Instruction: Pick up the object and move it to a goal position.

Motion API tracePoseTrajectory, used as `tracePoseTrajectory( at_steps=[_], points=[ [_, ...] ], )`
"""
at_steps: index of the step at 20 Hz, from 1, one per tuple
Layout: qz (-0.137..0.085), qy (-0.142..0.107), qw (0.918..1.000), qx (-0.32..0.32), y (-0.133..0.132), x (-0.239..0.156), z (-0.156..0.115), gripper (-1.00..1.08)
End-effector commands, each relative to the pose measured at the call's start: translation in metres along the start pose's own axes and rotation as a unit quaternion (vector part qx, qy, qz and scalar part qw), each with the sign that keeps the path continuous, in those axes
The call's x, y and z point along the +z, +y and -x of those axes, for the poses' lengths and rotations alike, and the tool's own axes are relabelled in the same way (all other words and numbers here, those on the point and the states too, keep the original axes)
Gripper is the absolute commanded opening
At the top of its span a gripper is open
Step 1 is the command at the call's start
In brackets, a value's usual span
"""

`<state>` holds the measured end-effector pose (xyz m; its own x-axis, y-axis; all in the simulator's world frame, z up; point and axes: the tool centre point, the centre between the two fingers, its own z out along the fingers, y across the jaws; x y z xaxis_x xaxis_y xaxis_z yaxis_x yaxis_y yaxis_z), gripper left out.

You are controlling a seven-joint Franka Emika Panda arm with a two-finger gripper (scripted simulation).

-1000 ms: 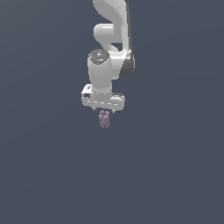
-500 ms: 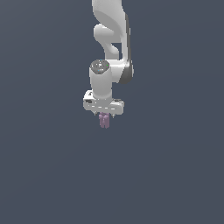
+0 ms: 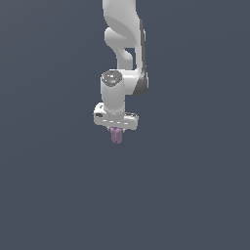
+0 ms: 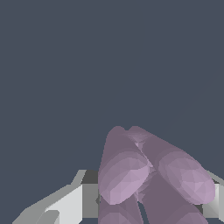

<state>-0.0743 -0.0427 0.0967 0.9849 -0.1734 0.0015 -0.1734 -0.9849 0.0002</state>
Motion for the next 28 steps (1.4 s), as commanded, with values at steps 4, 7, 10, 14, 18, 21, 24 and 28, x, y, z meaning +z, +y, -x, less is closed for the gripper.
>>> tracePoseTrajectory(
  at_steps=[4,7,10,14,18,21,24,28],
  points=[
    [0.0,-0.001,1.0,0.0,0.0,0.001,0.0,-1.0],
    [0.0,0.0,1.0,0.0,0.0,0.0,0.0,-1.0],
    [0.0,0.0,1.0,0.0,-0.003,-0.004,-0.001,-1.0],
    [0.0,0.0,1.0,0.0,-0.014,-0.017,-0.002,-1.0],
    [0.0,0.0,1.0,0.0,-0.031,-0.037,-0.005,-1.0],
    [0.001,0.0,1.0,0.0,-0.048,-0.058,-0.008,-1.0],
    [0.001,0.0,1.0,0.0,-0.068,-0.082,-0.011,-1.0],
    [0.001,0.0,1.0,0.0,-0.097,-0.117,-0.016,-1.0]
  ],
)
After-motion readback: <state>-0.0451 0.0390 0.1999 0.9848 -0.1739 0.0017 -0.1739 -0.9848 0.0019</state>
